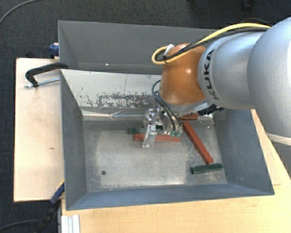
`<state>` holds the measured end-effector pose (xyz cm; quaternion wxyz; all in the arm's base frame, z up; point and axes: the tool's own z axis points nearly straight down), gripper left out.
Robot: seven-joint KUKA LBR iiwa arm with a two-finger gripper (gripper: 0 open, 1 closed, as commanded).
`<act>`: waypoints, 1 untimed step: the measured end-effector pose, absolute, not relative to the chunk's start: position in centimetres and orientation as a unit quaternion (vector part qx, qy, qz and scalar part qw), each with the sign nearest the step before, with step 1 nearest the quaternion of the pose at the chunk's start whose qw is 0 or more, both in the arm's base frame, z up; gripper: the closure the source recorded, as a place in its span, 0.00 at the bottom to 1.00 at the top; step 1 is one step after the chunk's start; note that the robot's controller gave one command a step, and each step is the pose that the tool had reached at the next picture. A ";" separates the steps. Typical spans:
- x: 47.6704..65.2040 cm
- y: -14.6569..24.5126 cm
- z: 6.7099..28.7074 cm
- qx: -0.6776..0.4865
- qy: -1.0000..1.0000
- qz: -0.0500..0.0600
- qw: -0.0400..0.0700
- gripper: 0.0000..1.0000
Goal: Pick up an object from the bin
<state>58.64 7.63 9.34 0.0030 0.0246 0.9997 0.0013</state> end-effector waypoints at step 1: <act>55.8 6.7 24.2 0.010 1.000 0.001 0.006 1.00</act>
Offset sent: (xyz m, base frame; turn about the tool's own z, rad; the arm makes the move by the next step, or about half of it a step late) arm -0.0296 -0.0103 0.1433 -0.0295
